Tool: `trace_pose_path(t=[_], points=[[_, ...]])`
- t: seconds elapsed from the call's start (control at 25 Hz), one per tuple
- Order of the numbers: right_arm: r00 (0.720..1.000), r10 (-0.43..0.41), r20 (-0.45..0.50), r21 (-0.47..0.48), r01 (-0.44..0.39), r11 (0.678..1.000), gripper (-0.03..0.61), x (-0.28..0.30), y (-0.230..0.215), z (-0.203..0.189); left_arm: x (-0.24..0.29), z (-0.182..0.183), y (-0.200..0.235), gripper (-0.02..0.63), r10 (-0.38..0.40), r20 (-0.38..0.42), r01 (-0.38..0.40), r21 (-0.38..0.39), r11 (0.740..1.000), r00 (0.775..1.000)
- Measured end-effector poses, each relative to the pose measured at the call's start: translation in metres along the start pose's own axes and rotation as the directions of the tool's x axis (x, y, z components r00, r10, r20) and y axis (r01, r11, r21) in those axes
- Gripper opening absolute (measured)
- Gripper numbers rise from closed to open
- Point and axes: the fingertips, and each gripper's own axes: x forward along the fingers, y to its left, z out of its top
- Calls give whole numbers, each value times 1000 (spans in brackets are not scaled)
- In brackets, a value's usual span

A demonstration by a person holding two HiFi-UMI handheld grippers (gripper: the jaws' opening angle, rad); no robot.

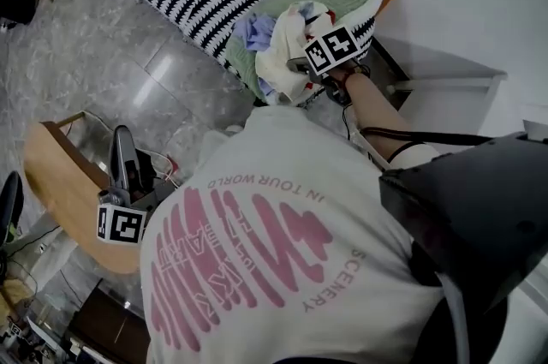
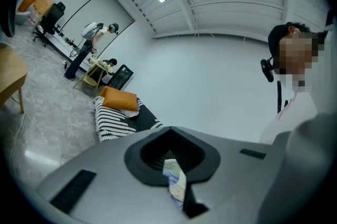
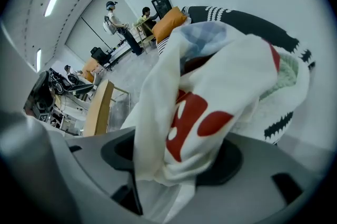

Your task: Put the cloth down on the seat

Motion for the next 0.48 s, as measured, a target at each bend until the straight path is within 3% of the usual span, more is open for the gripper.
trace_pose_path(t=[0.24, 0.48], points=[[996, -37, 83, 134, 26, 991, 291, -11, 2, -13, -1, 4, -3, 8, -75, -22, 75, 2, 997, 997], [975, -120, 187, 278, 65, 959, 331, -27, 1, -27, -27, 19, -4, 8, -112, -51, 113, 28, 993, 992]])
